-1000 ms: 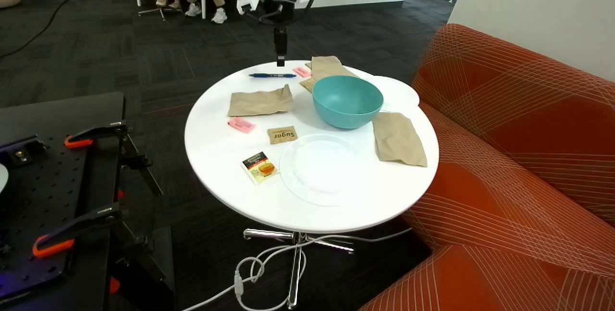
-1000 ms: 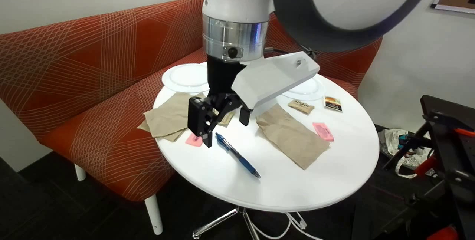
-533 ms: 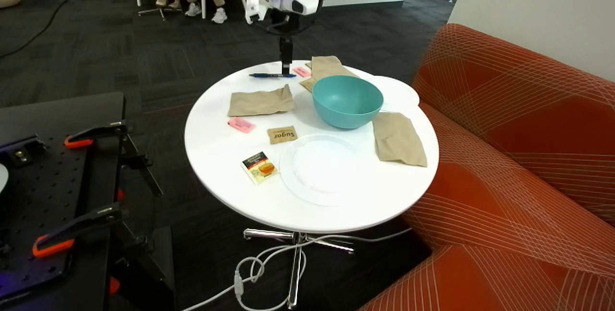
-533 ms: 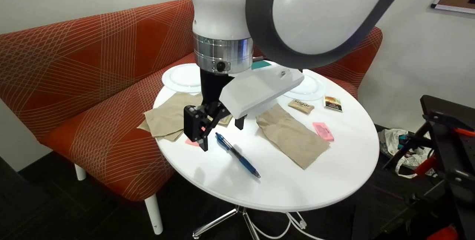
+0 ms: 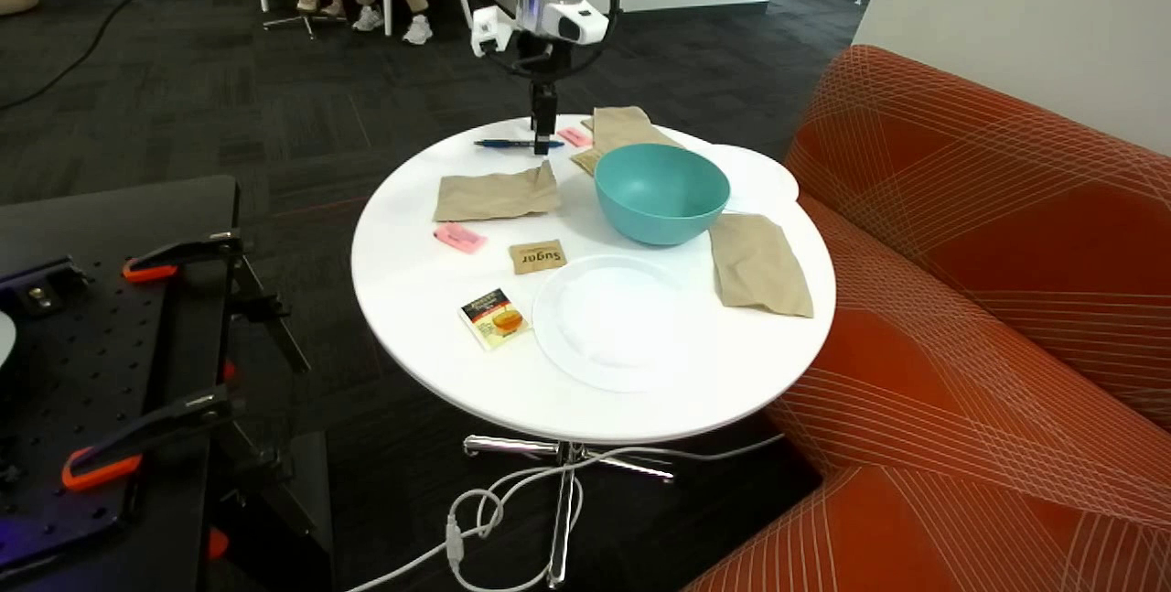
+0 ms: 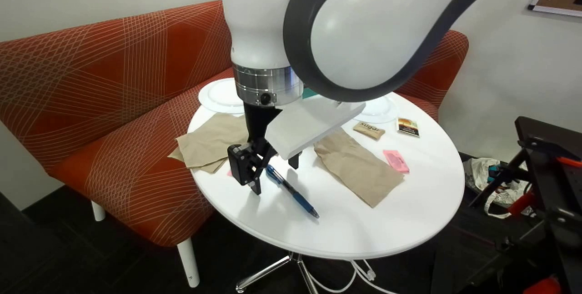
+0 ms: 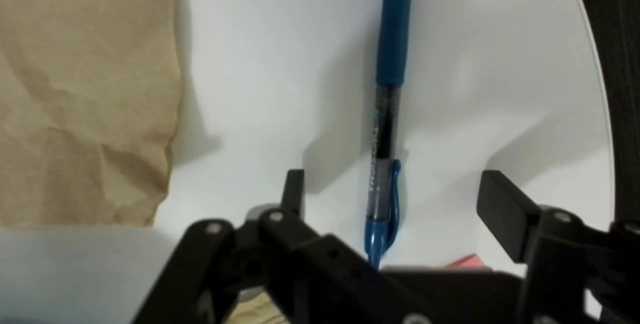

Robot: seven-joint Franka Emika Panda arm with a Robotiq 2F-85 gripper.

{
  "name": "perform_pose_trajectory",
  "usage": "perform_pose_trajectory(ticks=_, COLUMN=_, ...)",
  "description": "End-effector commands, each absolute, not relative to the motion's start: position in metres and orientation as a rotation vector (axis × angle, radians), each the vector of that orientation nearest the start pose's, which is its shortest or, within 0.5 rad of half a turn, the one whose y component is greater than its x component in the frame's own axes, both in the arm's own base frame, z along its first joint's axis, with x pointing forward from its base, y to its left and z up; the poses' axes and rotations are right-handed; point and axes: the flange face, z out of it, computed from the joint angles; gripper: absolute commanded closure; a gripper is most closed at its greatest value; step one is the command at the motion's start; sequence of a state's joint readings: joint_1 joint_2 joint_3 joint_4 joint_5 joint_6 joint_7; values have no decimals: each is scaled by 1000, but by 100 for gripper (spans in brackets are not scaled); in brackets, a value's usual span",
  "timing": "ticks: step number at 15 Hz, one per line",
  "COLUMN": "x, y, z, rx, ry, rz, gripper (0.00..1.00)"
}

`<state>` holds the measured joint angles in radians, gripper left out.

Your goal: Move the pen slightly to the right

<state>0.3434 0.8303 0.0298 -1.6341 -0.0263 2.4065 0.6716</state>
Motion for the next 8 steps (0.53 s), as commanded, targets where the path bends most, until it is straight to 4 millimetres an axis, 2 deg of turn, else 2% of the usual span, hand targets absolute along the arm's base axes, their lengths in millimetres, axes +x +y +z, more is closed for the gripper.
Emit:
perform_pose_trajectory(ticks=1, x=631, y=249, z=117, rx=-3149, ry=498, rz=126, gripper=41)
perform_pose_trajectory(ticks=8, x=634, y=250, z=123, rx=-3156, ry=500, rz=147, gripper=94)
